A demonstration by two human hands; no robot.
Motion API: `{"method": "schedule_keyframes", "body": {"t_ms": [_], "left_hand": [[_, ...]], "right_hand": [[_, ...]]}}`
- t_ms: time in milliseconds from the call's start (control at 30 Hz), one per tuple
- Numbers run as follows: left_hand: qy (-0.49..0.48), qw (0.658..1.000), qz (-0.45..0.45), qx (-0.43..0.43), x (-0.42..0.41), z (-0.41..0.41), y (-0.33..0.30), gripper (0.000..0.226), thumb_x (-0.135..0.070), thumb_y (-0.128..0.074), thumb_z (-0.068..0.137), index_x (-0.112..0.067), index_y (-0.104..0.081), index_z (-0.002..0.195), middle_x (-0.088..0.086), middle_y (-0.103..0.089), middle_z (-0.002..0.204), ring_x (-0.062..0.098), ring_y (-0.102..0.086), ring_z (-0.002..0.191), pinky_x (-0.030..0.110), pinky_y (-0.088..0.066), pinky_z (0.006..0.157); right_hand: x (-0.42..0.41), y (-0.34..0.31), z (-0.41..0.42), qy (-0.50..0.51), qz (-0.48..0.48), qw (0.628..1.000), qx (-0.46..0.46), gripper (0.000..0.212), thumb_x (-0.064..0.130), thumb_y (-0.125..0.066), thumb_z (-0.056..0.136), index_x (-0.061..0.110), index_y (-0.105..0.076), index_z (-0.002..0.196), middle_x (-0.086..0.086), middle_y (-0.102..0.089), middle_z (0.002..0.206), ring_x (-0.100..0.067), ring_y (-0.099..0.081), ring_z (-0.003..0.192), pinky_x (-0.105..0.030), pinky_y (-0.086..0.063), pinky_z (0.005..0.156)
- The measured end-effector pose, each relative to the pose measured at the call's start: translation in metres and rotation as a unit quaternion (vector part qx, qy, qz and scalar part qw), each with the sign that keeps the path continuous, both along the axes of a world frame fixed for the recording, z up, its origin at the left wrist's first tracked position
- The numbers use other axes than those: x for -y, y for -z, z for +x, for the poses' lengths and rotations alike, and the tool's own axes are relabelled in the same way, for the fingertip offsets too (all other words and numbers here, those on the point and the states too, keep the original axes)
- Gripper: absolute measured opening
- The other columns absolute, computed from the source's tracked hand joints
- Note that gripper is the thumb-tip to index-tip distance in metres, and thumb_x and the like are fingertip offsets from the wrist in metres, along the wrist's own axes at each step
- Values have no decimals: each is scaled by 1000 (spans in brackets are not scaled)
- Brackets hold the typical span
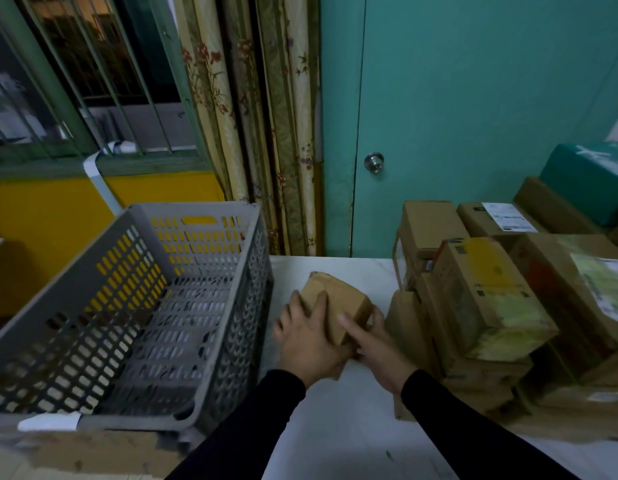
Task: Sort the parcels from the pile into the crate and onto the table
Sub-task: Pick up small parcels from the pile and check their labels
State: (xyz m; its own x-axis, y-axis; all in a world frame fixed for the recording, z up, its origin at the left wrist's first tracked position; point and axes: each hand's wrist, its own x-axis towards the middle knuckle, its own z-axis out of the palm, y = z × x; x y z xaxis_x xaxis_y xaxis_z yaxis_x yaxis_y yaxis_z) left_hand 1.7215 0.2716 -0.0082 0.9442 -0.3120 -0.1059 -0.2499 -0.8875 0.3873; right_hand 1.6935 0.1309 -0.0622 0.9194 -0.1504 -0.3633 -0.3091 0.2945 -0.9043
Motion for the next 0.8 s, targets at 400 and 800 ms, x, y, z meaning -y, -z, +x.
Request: {"method": "schedule_keyframes", "body": {"t_ms": [400, 800], "left_hand": [[-260, 817, -404, -318, -12, 22, -18, 73, -70, -27, 100, -16, -63, 134, 15, -60, 138, 32, -57, 123, 41, -44, 105], [-300, 727, -511, -346, -24, 32, -6, 24, -27, -65, 89, -10, -68, 106, 7, -75, 78, 23, -69, 73, 31, -56, 66]], "right_hand": [[13, -10, -6, -46, -68, 993, 84, 87, -2, -66, 91, 45, -18, 146, 9, -47, 136, -12, -52, 119, -31, -55, 88], [18, -13, -12, -251, -422, 856, 162, 120, 54, -84, 73, 63, 13, 144, 31, 30, 157, 4, 9, 147, -19, -21, 117]]}}
